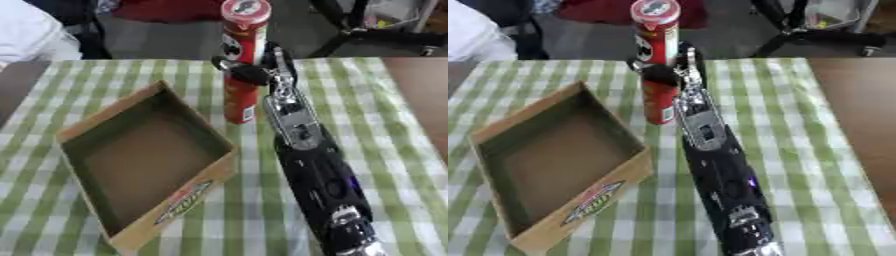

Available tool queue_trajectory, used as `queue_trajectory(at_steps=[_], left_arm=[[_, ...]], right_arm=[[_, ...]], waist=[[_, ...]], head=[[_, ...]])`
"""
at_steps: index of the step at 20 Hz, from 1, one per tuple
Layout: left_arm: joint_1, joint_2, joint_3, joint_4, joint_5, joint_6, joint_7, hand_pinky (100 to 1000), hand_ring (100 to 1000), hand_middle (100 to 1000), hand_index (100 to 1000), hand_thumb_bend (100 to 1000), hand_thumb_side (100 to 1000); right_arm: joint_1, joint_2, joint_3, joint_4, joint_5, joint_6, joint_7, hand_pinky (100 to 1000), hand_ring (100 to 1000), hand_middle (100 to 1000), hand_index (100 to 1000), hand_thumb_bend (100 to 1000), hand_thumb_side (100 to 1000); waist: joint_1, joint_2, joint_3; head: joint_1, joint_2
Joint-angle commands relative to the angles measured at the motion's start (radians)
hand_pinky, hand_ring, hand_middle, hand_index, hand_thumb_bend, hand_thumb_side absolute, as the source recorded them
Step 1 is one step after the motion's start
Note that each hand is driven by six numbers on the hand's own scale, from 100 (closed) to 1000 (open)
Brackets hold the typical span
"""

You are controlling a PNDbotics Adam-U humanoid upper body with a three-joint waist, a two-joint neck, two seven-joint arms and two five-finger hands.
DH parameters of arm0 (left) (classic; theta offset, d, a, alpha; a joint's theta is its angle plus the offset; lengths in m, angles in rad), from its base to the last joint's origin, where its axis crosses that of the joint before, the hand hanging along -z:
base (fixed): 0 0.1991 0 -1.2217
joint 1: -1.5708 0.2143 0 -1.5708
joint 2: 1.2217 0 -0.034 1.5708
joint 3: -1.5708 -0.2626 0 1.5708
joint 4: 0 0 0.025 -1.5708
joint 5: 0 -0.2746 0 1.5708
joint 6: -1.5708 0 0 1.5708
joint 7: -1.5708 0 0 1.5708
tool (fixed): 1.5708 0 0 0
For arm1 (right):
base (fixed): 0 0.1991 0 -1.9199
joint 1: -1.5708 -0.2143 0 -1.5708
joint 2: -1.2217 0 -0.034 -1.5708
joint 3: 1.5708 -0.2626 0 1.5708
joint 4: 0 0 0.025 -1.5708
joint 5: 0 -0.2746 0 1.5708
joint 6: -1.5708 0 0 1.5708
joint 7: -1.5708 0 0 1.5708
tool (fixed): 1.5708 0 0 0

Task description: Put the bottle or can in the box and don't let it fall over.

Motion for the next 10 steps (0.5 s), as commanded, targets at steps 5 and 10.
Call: queue_trajectory(at_steps=[5, 10], left_arm=[[-0.007, 0.008, 0.005, -0.018, 0.010, -0.003, -0.003, 834, 970, 742, 763, 536, 634], [-0.006, 0.009, 0.006, -0.018, 0.010, -0.003, -0.005, 834, 970, 742, 762, 531, 633]], right_arm=[[-0.027, -0.015, -0.005, -0.005, -0.035, -0.013, -0.027, 898, 622, 633, 523, 513, 100], [-0.026, -0.016, 0.001, -0.005, -0.055, -0.044, -0.033, 892, 498, 538, 416, 330, 100]], waist=[[0.003, -0.014, 0.004], [0.002, -0.016, 0.004]], head=[[-0.005, -0.014], [-0.007, -0.009]])
